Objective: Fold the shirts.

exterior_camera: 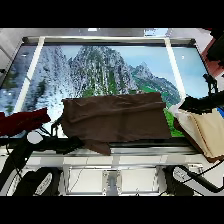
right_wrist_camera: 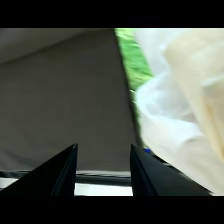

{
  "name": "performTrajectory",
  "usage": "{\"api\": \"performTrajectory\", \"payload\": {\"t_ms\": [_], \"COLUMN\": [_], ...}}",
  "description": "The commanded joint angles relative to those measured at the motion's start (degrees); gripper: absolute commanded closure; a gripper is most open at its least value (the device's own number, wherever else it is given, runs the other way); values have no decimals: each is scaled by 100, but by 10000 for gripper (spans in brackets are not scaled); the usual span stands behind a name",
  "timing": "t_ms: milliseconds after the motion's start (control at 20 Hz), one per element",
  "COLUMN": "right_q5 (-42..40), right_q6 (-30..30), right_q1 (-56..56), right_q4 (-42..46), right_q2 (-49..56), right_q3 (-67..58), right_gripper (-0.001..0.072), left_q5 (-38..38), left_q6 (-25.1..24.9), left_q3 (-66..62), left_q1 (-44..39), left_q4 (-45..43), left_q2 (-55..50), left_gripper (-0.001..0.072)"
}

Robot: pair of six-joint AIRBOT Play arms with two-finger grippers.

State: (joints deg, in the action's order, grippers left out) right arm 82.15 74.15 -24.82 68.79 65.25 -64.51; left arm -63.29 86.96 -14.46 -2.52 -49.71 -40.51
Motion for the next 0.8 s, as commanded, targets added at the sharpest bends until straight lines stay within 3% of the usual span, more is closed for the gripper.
{"api": "performTrajectory", "payload": {"t_ms": [0,350,400,500,750], "right_q5": [-4,17,28,118,345], "right_q6": [-72,-68,-68,-68,-155], "right_q1": [-9,-7,-7,-7,-26], "right_q4": [-472,-503,-503,-501,-389], "right_q2": [-28,-28,-28,-28,-157], "right_q3": [0,0,0,0,352], "right_gripper": [321,322,323,323,323], "left_q5": [750,791,841,918,1029], "left_q6": [-173,-282,-289,-597,-745], "left_q3": [306,446,446,446,446], "left_q1": [-4,-11,-9,-11,-11], "left_q4": [323,407,448,605,870], "left_q2": [33,-166,-168,-175,-175], "left_gripper": [233,246,306,698,698]}}
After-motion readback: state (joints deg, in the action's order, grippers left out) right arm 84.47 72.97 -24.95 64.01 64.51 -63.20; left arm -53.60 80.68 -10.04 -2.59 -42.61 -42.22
